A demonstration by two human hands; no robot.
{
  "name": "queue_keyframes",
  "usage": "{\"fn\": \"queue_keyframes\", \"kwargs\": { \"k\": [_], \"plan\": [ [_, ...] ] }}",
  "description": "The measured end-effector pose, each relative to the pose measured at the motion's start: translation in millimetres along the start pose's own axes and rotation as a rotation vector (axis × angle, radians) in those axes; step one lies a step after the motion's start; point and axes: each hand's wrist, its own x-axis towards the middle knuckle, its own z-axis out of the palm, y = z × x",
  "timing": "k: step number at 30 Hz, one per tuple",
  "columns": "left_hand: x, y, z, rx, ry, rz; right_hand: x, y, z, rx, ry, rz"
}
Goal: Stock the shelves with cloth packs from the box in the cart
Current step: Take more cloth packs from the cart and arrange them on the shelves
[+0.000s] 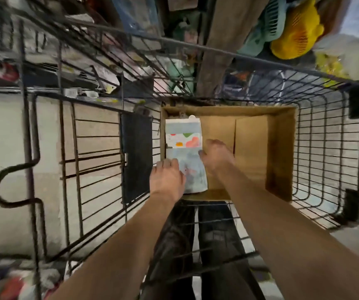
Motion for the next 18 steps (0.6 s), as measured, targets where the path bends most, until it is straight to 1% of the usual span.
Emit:
{"fn": "queue_keyframes", "kwargs": {
  "k": [3,4,6,8,9,10,13,14,16,18],
  "plan": [
    [20,4,21,-0.071,-0.002,-0.009,28,-6,25,0.105,0.05,0.018],
    [26,5,27,-0.093,-0.003,-0.012,35,-8,31,0.104,0.054,0.018],
    [35,6,35,-0.13,-0.004,-0.028,49,-8,46,0.155,0.056,-0.012],
    [44,6,40,-0.184,-0.003,-0.061,60,-7,56,0.167,0.035,-0.06],
    [47,5,41,-0.218,-0.001,-0.08,63,-7,58,0.173,0.007,-0.053],
    [49,5,42,-0.247,0.002,-0.094,67,-5,60,0.205,0.002,-0.013],
    [53,9,42,-0.318,0.014,-0.13,73,6,59,0.551,0.064,0.192],
    [55,12,41,-0.32,0.012,-0.141,73,11,57,0.621,0.076,0.225],
    [60,17,39,-0.345,0.025,-0.185,73,20,52,0.724,0.038,0.244],
    [67,21,40,-0.427,0.046,-0.246,75,20,46,0.77,-0.023,0.244]
  ]
}}
